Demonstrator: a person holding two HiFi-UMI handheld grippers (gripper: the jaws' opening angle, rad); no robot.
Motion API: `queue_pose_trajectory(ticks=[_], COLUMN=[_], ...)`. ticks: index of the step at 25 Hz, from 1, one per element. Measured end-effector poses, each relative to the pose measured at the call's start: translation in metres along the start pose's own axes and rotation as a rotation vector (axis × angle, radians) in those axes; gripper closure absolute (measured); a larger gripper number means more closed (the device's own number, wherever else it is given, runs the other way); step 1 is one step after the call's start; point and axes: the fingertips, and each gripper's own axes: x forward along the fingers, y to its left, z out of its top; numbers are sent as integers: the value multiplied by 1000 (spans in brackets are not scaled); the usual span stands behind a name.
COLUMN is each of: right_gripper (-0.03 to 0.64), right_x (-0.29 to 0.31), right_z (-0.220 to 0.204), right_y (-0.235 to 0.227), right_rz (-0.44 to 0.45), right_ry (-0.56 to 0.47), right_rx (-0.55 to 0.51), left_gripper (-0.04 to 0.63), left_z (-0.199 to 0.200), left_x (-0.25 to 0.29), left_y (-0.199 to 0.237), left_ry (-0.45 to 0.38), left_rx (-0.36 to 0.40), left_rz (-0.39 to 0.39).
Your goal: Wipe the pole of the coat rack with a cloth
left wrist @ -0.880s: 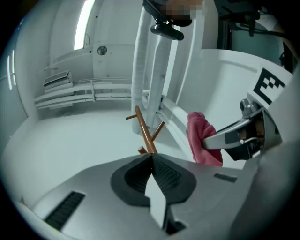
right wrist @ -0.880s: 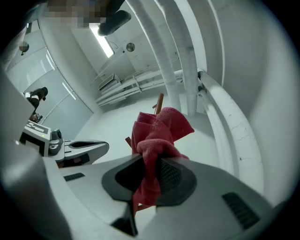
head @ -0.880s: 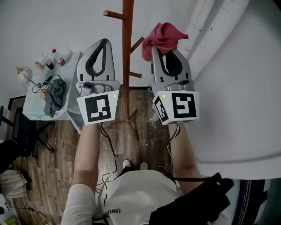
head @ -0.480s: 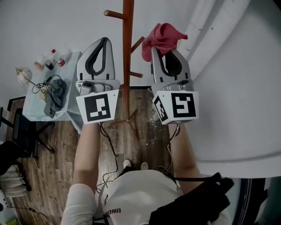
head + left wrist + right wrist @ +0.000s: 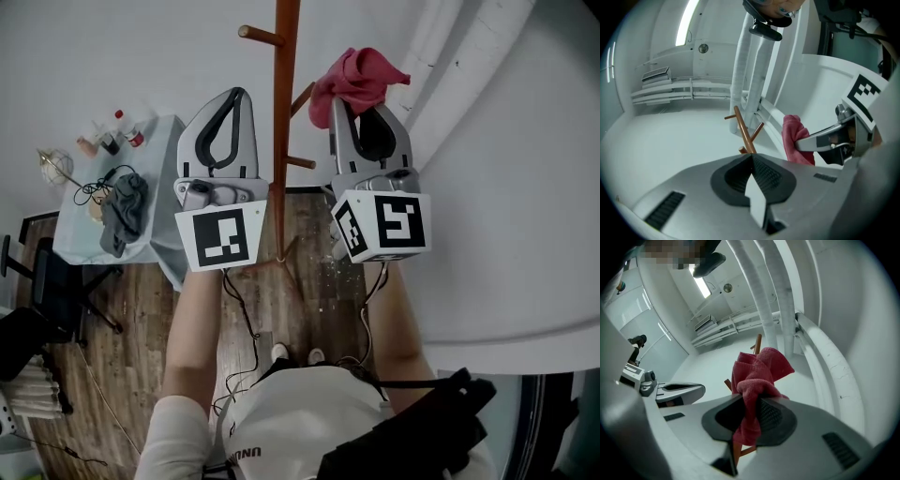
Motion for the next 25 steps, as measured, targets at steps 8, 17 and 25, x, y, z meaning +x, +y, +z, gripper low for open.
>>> queue_pose_trajectory(ticks=[8,17,25], right_gripper=[543,544,543], right_x=[6,30,66], right_z=[-2,3,25], right_y=[-2,-8,-21], right_rz=[-54,-19,45], right_ry=[2,-46,-151], right_rx=[1,9,-10], left_gripper=[581,581,581], left_z=[-8,-23,-37], left_x=[-7,3,25], left_y=[-8,-16,-13], left_ry=[48,74,91], left_rx=[110,195,180], left_rz=[-110,-142,-93])
